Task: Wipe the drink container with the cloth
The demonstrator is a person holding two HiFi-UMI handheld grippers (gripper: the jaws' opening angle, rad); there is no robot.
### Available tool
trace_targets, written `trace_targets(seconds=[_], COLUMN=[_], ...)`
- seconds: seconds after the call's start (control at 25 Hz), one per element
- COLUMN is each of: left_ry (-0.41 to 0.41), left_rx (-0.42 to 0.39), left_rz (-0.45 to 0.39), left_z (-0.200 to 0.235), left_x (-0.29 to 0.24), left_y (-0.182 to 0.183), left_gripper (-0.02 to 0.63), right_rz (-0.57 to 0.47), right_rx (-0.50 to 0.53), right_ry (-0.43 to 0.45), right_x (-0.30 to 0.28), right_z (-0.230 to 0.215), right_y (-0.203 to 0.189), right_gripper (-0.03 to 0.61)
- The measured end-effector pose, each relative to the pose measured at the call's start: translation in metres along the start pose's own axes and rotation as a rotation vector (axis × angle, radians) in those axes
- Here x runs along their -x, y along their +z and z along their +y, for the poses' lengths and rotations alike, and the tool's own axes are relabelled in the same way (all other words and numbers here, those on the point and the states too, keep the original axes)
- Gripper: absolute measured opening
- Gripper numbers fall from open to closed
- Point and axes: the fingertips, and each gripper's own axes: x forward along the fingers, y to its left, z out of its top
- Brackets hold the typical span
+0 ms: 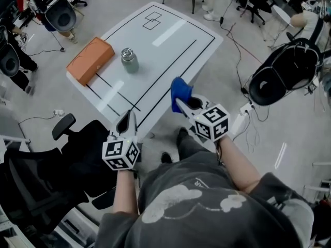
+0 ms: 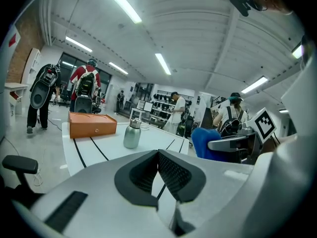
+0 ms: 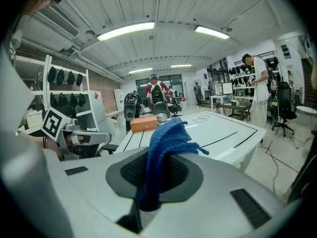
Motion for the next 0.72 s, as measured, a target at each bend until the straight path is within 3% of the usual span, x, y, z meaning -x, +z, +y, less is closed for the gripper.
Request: trace_targets(seconds=[0.2,0.6,0.72], left_ry=[0.008,0.151,0.164], left_rx=[-0.037,-0.071,-0.076], left_rz=[0.014,0.057,0.074], left_z=[0.009,0.050,0.053], left_x=[-0.032,-0.109,-0.137], left_y=[0.007,0.019,0.029], left_gripper=[0.002,0.006,0.064], right_rz=[0.019,0.039,0.059], right_rx=[-0.005,0.048,0.057], right_ry=[0.043,0.213,0.259], right_x=[-0.038,-0.141,-0.165], right_z=[-0.023,-0.081,-0.099], right_y=[0.005,0.054,0.069], right_gripper=[0.048,0.048,0.048])
